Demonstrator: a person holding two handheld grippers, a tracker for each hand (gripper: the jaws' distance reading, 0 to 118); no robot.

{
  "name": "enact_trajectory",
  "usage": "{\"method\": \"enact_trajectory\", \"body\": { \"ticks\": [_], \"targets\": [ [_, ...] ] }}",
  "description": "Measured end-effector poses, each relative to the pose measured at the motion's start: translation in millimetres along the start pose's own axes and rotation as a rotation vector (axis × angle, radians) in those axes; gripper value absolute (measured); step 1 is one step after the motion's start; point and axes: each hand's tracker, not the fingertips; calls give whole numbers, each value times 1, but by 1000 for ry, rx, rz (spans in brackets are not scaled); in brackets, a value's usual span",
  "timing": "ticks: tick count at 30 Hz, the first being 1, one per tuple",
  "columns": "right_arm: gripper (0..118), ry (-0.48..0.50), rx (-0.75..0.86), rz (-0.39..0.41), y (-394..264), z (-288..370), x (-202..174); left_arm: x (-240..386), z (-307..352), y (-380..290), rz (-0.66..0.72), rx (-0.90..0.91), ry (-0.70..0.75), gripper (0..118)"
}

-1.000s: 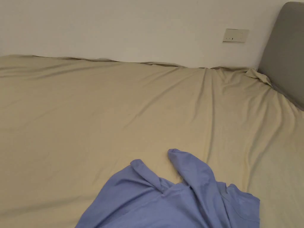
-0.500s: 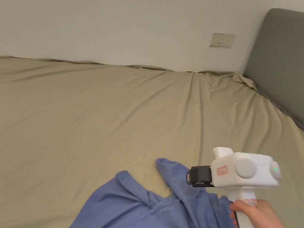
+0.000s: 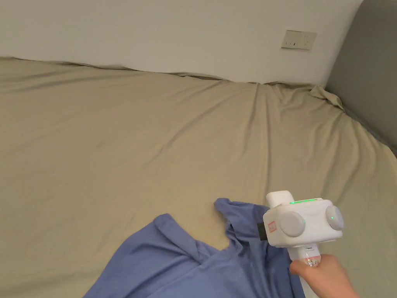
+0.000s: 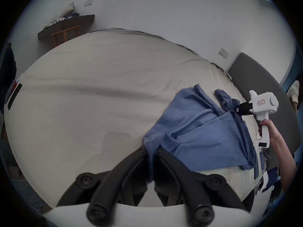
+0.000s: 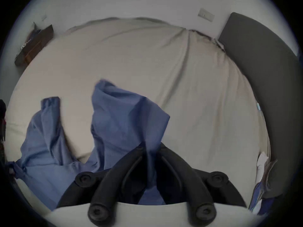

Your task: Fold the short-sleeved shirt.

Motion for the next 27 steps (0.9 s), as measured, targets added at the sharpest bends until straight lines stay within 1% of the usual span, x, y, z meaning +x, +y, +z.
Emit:
{"method": "enact_trajectory", "body": {
  "ticks": [2, 4, 6, 8, 11, 13, 14, 16, 18, 20, 21, 23, 25, 27],
  "targets": [
    [10, 7, 72, -16, -4, 30, 9, 10, 7, 11, -33, 43, -10, 5],
    [9, 9, 189, -52, -7, 73, 21, 24, 21, 29, -70, 110, -31, 5],
    [9, 16, 309, -93, -4, 129, 31, 40, 44, 57, -94, 205, -86, 5],
    [8, 18, 419, -115, -2, 182, 45, 58, 71, 88, -137, 301, -129, 5],
    [8, -22, 589, -114, 8, 267, 63, 87, 125, 139, -186, 459, -196, 4],
    [8, 0, 668, -114, 15, 317, 78, 104, 164, 171, -223, 549, -241, 4],
    [8, -6, 723, -139, 18, 343, 86, 116, 189, 185, -246, 608, -237, 4],
    [8, -15, 805, -149, 25, 389, 100, 133, 233, 211, -303, 724, -210, 4],
    [8, -60, 891, -139, 31, 434, 110, 147, 279, 238, -352, 793, -203, 4],
    [8, -78, 961, -133, 37, 471, 118, 153, 317, 259, -364, 857, -199, 4],
    [8, -88, 998, -139, 40, 487, 122, 155, 333, 268, -371, 892, -166, 4],
    [8, -86, 1043, -147, 47, 513, 126, 158, 359, 283, -377, 940, -100, 4],
    [8, -82, 1068, -155, 56, 531, 128, 155, 377, 298, -370, 954, -84, 4],
    [8, -76, 1092, -162, 67, 543, 127, 146, 381, 319, -353, 963, -72, 4]
  ]
}}
